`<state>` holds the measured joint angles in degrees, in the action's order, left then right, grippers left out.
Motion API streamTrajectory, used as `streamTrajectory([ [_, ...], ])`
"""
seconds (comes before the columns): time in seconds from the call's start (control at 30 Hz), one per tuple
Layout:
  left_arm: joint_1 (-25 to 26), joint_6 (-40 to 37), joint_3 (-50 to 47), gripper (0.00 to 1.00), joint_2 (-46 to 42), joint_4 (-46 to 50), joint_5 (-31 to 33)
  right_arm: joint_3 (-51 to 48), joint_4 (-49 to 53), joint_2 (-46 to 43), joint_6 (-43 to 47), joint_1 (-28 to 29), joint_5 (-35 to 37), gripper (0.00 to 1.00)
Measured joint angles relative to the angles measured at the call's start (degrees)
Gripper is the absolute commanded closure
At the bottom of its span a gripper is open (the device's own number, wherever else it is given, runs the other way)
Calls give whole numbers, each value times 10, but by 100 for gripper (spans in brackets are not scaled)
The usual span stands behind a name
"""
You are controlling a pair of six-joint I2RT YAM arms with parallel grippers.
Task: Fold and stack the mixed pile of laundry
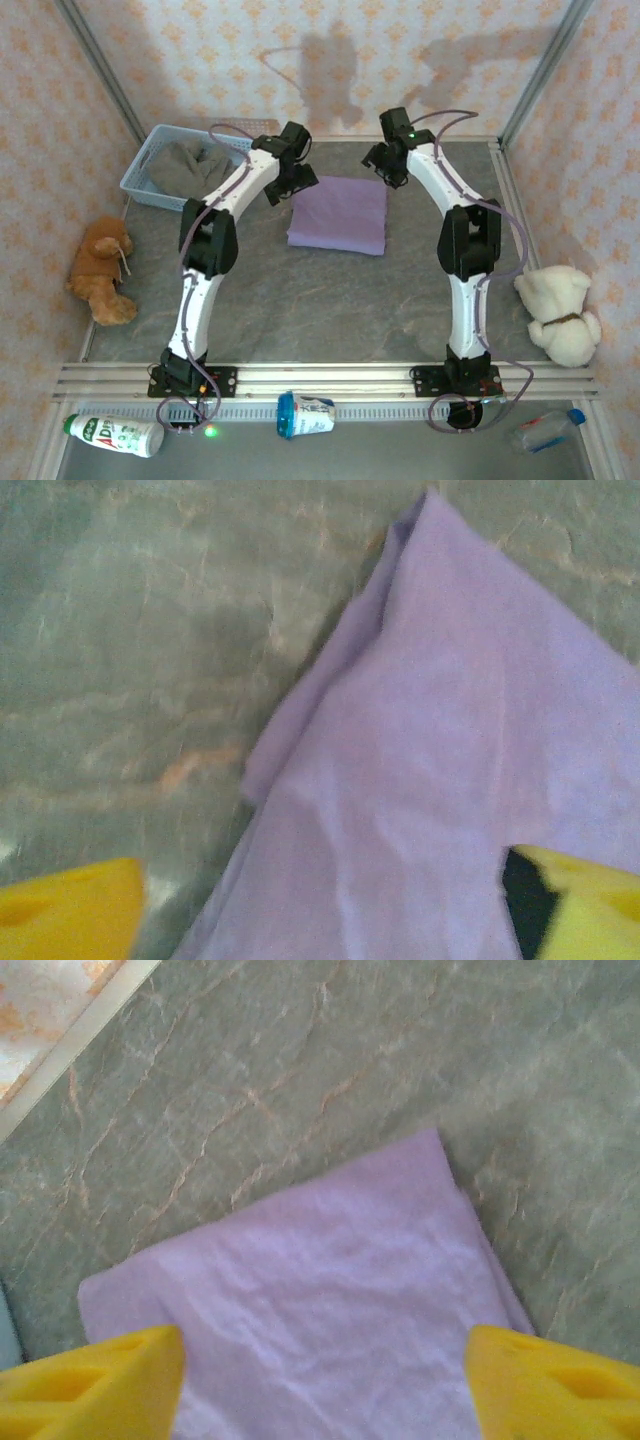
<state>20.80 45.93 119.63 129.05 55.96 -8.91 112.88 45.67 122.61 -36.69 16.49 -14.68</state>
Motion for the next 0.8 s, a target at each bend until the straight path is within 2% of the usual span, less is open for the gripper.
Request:
streamTrajectory([
  [0.07,7,3,-76,69,-59,-31,-17,-31,-12,-8,9,6,-18,72],
  [0.17,18,5,-163,98,-120,-79,-45,-78,-36,-8,16,17,-50,77],
  [0.37,41,7,-233,96,-101,-129,-82,-95,-57,26,17,27,-74,77],
  [0.57,45,-7,-254,95,-51,-126,-82,-138,-77,46,8,13,-64,77],
  [0.8,43,-48,-221,89,-33,-101,-66,-304,-153,-54,-38,7,-61,74],
])
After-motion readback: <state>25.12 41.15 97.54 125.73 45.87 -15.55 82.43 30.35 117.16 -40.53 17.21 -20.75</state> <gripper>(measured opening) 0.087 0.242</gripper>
